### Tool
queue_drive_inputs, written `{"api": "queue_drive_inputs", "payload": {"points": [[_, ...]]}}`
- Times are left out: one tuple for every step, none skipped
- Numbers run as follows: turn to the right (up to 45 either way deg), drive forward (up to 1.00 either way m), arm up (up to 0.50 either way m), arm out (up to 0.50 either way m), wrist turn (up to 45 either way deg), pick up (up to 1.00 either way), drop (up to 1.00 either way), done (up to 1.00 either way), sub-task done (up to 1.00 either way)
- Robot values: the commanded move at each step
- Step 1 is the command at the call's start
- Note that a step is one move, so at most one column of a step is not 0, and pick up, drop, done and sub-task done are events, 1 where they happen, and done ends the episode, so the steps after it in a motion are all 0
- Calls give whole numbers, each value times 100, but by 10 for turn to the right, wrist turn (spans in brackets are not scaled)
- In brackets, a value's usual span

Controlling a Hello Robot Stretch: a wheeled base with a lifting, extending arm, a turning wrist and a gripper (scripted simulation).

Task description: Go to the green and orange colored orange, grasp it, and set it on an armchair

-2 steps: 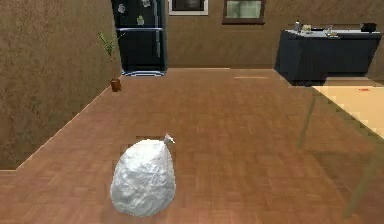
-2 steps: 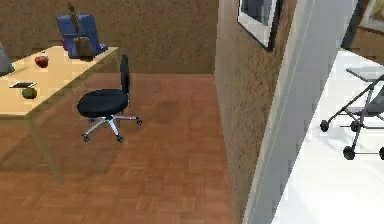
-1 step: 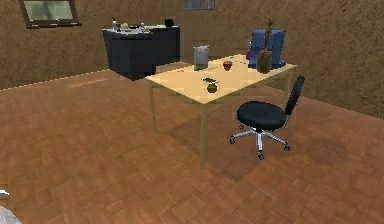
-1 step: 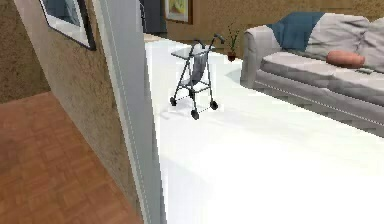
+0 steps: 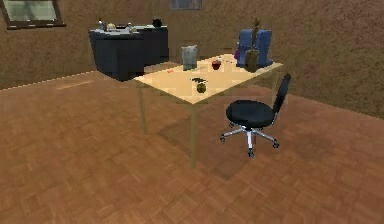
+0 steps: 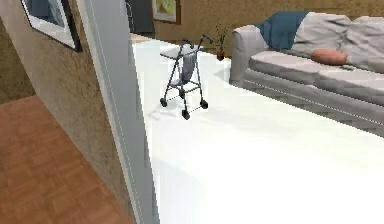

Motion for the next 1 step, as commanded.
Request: {"api": "queue_drive_inputs", "payload": {"points": [[0,60,0,0,0,0,0,0,0]]}}
